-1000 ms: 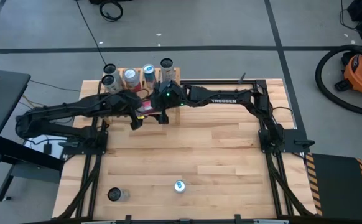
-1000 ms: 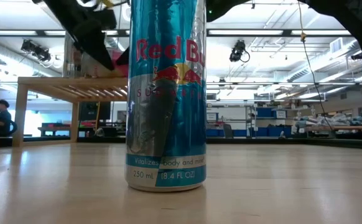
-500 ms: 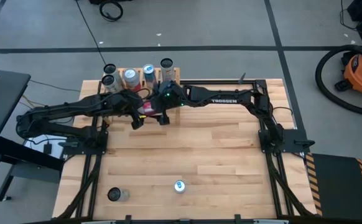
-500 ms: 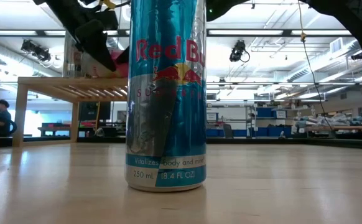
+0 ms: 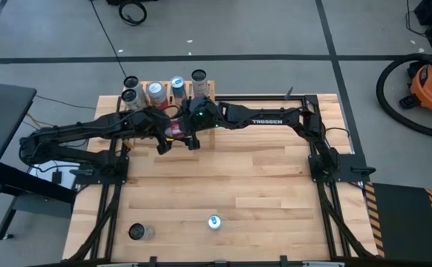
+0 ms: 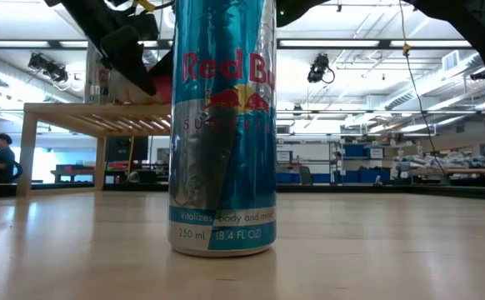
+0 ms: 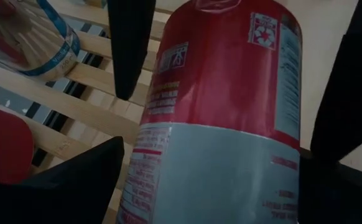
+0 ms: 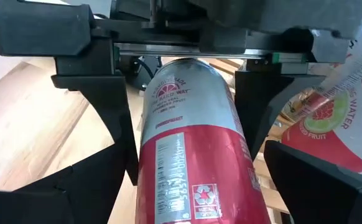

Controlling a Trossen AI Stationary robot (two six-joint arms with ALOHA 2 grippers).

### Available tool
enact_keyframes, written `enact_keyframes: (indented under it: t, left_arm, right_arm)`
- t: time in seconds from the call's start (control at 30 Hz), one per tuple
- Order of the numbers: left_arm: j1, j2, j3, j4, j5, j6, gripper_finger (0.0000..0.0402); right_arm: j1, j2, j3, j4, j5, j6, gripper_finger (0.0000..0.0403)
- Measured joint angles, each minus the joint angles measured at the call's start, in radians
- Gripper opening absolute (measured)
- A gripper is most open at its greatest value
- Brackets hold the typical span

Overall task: Place canned beverage on shelf
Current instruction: Put the pink white soda can on the shelf aligned with the other pink white soda can

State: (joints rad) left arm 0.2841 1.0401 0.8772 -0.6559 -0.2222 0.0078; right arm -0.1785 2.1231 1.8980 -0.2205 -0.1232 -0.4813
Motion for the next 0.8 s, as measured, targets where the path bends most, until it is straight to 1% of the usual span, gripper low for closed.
enact_keyframes:
  t: [0.07,0.13,0.2,0.37,0.5,0.67,0.8]
  left_arm:
    - [0.0,0.0,0.0,-0.001,0.001,0.0,0.0396]
    - [0.0,0.0,0.0,0.002,0.0,0.0,0.0396]
    - [0.0,0.0,0.0,0.004,-0.001,-0.001,0.0396]
    - [0.0,0.0,0.0,0.007,-0.001,-0.002,0.0396]
    - [0.0,0.0,0.0,0.007,-0.001,-0.004,0.0396]
    - [0.0,0.0,0.0,0.008,-0.001,-0.004,0.0396]
    - [0.0,0.0,0.0,0.009,-0.001,-0.004,0.0396]
  right_arm:
    - [0.005,0.0,0.0,-0.002,0.015,-0.005,0.0387]
    - [0.01,0.002,0.027,-0.051,0.047,-0.015,0.0387]
    - [0.015,0.002,0.059,-0.113,0.056,-0.02,0.0387]
    - [0.013,0.004,0.12,-0.152,0.033,0.023,0.0387]
    - [0.004,0.002,0.127,-0.194,-0.028,0.028,0.0387]
    - [0.011,0.004,0.131,-0.21,-0.024,0.007,0.0387]
    - [0.012,0.015,0.189,-0.248,-0.024,0.007,0.0387]
